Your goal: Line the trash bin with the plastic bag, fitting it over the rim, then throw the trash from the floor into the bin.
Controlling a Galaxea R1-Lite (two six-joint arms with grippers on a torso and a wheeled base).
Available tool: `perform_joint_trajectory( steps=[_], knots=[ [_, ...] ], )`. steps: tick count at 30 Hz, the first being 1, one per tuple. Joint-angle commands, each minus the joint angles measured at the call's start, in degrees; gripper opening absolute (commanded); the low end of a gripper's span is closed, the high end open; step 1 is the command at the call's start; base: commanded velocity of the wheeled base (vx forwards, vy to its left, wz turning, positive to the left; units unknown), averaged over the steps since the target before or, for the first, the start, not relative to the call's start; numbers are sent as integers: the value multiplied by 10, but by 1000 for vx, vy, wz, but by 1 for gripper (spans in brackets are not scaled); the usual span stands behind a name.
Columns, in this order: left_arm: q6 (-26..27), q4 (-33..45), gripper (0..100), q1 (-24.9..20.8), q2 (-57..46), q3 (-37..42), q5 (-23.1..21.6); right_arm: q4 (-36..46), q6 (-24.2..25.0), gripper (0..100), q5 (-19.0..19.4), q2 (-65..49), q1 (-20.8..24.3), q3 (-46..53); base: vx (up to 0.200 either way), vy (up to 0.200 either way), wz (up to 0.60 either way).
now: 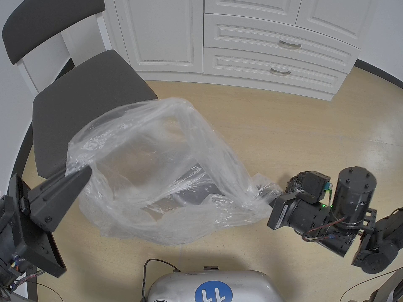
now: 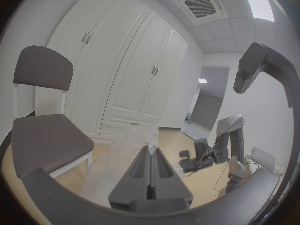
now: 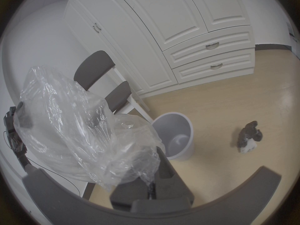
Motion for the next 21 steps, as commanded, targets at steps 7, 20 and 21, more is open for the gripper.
perform_joint_trajectory(
  steps=[7,20,21],
  knots=[
    [-2,87,0,50,1,-3,-3,251,-4,0,-56,-229,11,-104,0,0,0],
    [-2,194,0,92,3,-17,-4,337,-5,0,-132,-270,58,-148,0,0,0],
    [-2,205,0,97,3,-18,-4,337,-5,0,-135,-269,58,-148,0,0,0]
  ],
)
